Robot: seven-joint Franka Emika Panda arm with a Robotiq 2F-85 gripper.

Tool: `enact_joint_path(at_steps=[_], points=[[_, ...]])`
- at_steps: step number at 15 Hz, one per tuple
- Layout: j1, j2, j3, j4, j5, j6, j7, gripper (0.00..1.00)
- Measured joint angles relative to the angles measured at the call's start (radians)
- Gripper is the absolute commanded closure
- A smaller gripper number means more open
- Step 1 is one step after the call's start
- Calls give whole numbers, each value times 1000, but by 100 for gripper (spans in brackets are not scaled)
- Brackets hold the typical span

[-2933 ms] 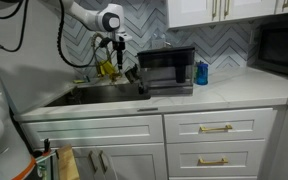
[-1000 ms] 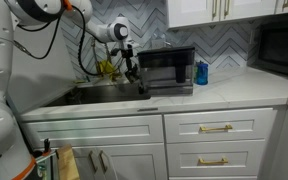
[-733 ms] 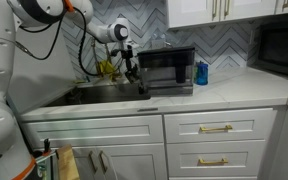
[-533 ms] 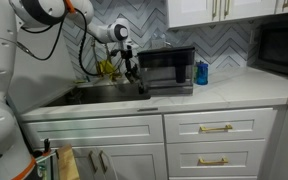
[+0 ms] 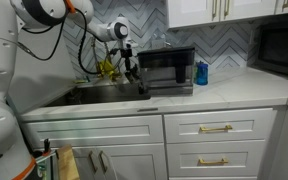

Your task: Move the clear mug on the dishrack backwards

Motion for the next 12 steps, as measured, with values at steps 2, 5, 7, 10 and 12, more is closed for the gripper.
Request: enact_joint_path(at_steps=[2, 5, 7, 10, 12], points=[[1, -1, -2, 12, 0, -14, 13, 44], [2, -16, -2, 28, 0, -36, 36, 44], [4, -29, -2, 40, 0, -44, 46, 44], [5, -41, -2, 46, 0, -51, 53, 44], [5, -39, -3, 47, 0, -53, 54, 44]])
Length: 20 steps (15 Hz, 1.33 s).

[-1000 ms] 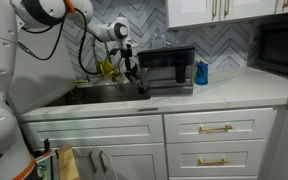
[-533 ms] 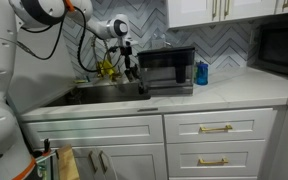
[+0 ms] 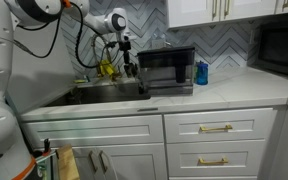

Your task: Move the clear mug on the dishrack backwards

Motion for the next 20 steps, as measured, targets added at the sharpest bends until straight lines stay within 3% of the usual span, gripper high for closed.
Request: enact_joint_path(at_steps=[13, 14, 15, 16, 18, 19, 20], points=[[0, 75, -9, 16, 0, -1, 0, 44], [0, 79, -10, 19, 0, -1, 0, 17], [0, 82, -10, 21, 0, -1, 0, 5], [0, 84, -10, 23, 0, -1, 0, 3], [1, 89, -11, 26, 0, -1, 0, 4], [2, 93, -11, 28, -1, -1, 0, 27], [4, 96, -12, 32, -2, -2, 0, 29]])
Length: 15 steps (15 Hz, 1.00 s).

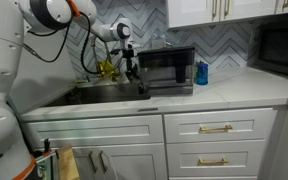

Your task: Move the clear mug on the dishrack backwards

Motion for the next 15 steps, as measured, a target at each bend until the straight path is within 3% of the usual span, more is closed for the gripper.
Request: enact_joint_path(at_steps=[1, 3, 15], points=[[2, 4, -1, 5, -1, -3, 0, 31], [6, 11, -4, 14, -8, -16, 0, 46], [36, -24, -8, 36, -27, -47, 38, 46]])
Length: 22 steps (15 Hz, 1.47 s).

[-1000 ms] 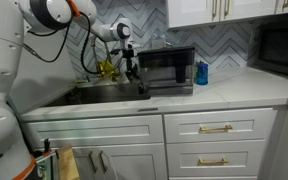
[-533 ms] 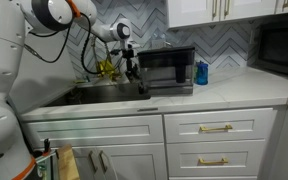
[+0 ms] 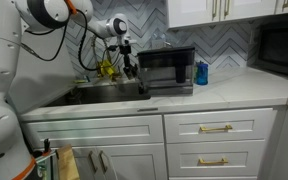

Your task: Move the clear mug on the dishrack backwards

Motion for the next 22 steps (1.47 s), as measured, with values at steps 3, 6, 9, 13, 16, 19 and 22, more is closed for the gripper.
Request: enact_joint_path(at_steps=[3, 6, 9, 13, 16, 19, 22], points=[[8, -33, 0, 5, -8, -25, 20, 46], [13, -61, 2, 7, -11, -30, 31, 46], [15, -73, 9, 17, -12, -30, 31, 46], [20, -67, 15, 35, -14, -29, 31, 46], [27, -50, 16, 56, -18, -26, 30, 46], [32, -21, 16, 79, -18, -21, 29, 46], [38, 11, 16, 105, -18, -14, 28, 46]])
